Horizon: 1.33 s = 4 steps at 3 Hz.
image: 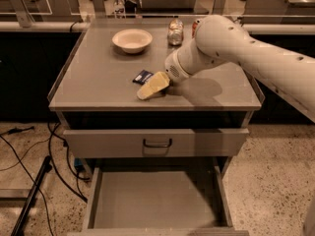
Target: Place rxbar blueberry into middle drawer
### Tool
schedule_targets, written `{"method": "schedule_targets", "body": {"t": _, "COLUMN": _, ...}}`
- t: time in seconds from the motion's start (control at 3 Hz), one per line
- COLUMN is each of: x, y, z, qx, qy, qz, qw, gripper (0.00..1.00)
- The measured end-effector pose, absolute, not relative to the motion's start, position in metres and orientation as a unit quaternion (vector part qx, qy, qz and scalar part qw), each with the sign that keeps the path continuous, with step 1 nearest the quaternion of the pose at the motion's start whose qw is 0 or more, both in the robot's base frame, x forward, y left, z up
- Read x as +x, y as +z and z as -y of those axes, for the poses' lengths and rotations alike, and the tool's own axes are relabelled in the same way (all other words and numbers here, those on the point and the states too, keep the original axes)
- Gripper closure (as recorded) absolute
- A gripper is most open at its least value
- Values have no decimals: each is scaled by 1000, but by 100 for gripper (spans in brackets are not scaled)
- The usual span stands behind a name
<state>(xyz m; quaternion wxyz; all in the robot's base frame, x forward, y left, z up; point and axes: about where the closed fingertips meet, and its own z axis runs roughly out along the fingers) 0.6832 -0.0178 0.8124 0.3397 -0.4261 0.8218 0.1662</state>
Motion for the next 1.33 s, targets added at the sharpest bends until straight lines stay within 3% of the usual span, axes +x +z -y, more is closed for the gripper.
{"method": "schedule_targets", "body": {"t": 0.33, "x": 680, "y": 808, "z": 17, "qx": -426, "qy": 173, "qz": -824, "qw": 331, "gripper": 0}}
{"method": "schedule_targets", "body": {"t": 0.67, "x": 677, "y": 805, "z": 17, "qx": -427, "qy": 174, "qz": -825, "qw": 326, "gripper": 13}}
{"method": "schedule_targets", "body": {"t": 1.33, "x": 676, "y": 813, "z": 16, "qx": -427, "qy": 175, "qz": -826, "qw": 324, "gripper": 60}}
